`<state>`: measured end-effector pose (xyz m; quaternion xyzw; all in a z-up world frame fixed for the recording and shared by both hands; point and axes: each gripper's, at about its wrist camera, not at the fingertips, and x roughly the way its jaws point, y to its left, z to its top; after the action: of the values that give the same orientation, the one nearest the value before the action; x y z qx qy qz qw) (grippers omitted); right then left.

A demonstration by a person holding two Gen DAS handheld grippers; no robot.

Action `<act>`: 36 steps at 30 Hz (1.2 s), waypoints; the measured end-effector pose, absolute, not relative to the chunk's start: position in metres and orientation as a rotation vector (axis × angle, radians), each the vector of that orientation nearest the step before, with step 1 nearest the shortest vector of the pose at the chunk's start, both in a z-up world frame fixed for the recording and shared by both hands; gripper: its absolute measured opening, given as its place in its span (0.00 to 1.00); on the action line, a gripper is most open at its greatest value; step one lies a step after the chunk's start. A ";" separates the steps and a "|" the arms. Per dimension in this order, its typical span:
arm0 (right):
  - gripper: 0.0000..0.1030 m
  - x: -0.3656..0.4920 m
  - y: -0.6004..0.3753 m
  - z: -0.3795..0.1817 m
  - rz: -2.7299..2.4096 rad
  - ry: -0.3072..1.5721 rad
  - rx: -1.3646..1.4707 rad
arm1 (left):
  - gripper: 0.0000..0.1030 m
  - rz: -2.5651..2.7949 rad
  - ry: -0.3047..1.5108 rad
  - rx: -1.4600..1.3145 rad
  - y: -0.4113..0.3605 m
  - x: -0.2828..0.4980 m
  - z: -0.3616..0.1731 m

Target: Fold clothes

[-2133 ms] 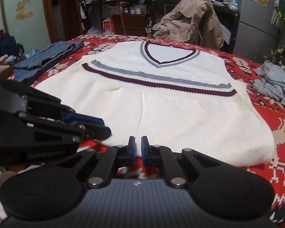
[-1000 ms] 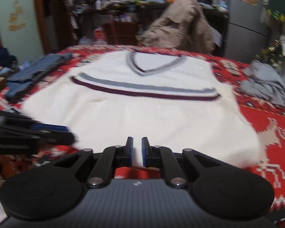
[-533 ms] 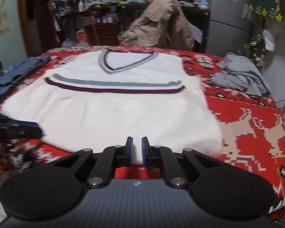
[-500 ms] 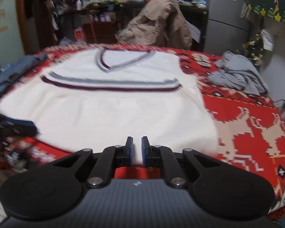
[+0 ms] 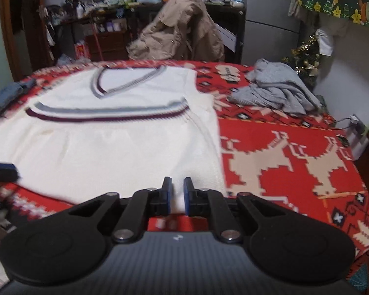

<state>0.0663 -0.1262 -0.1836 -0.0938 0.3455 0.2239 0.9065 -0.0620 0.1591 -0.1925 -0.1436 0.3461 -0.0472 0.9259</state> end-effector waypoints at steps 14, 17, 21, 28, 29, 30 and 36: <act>0.09 0.068 -0.134 -0.174 0.460 0.677 -0.166 | 0.18 -0.099 0.713 -0.284 0.158 -0.061 -0.192; 0.09 0.069 -0.133 -0.186 0.452 0.709 -0.188 | 0.18 -0.099 0.712 -0.286 0.158 -0.061 -0.193; 0.09 0.061 -0.151 -0.186 0.436 0.712 -0.176 | 0.18 -0.100 0.711 -0.280 0.158 -0.061 -0.192; 0.08 0.043 -0.117 -0.177 0.526 0.647 -0.237 | 0.18 -0.101 0.714 -0.282 0.158 -0.060 -0.192; 0.08 0.044 -0.112 -0.179 0.538 0.655 -0.240 | 0.18 -0.102 0.714 -0.282 0.158 -0.060 -0.192; 0.08 0.044 -0.109 -0.183 0.542 0.666 -0.243 | 0.18 -0.102 0.714 -0.283 0.158 -0.060 -0.192; 0.08 0.037 -0.130 -0.190 0.511 0.690 -0.249 | 0.18 -0.104 0.711 -0.287 0.159 -0.060 -0.192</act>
<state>0.0366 -0.1304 -0.1897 -0.1203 0.3335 0.2469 0.9018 -0.0604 0.1590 -0.1923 -0.1402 0.3467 -0.0508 0.9260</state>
